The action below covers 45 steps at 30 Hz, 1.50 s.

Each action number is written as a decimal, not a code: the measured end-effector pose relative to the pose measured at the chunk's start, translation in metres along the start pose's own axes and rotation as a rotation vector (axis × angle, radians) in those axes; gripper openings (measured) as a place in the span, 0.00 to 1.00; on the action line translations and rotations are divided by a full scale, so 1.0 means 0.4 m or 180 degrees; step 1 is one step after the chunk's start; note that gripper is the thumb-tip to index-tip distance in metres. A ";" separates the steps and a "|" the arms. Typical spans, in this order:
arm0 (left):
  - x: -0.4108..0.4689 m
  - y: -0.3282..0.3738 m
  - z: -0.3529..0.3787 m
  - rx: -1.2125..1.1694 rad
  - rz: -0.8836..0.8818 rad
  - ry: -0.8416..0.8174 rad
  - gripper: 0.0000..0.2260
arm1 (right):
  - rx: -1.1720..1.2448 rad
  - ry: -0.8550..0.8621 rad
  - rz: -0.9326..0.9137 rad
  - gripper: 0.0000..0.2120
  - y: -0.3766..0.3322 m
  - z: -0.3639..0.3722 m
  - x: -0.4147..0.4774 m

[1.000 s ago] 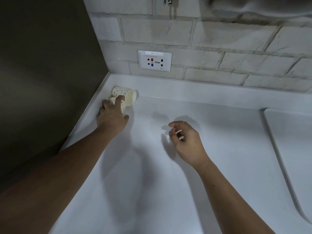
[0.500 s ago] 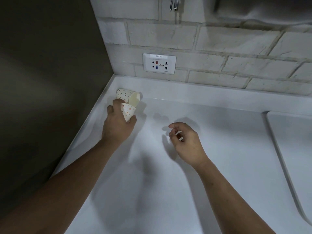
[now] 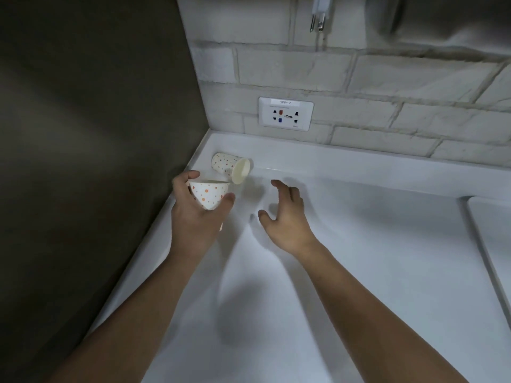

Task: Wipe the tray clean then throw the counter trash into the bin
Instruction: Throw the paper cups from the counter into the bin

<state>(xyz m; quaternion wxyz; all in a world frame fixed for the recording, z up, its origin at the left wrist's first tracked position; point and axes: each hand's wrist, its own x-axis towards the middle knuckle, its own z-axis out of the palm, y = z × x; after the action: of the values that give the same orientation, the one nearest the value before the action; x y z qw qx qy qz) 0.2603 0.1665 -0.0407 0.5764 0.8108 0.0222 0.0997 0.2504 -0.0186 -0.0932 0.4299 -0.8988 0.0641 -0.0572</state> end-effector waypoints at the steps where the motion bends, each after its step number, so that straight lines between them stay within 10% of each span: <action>1: 0.002 0.001 -0.008 -0.0102 -0.0023 0.0009 0.31 | -0.0067 -0.0014 -0.0001 0.38 -0.009 0.015 0.021; 15: 0.015 -0.021 -0.030 -0.0712 -0.0347 0.0167 0.33 | -0.0805 0.0042 -0.0023 0.49 -0.074 0.145 0.238; 26: 0.007 -0.032 -0.035 -0.0709 -0.0361 0.0129 0.32 | -0.0850 0.0191 -0.0048 0.34 -0.081 0.183 0.286; 45: -0.033 0.028 -0.059 -0.0568 -0.0495 0.0005 0.27 | 0.1274 0.0667 -0.0079 0.43 -0.130 -0.015 0.019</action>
<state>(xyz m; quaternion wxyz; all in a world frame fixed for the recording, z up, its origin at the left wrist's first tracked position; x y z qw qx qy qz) 0.2421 0.1826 -0.0246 0.6522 0.7520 0.0765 0.0569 0.2604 0.0078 -0.0487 0.5900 -0.7854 0.0848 -0.1671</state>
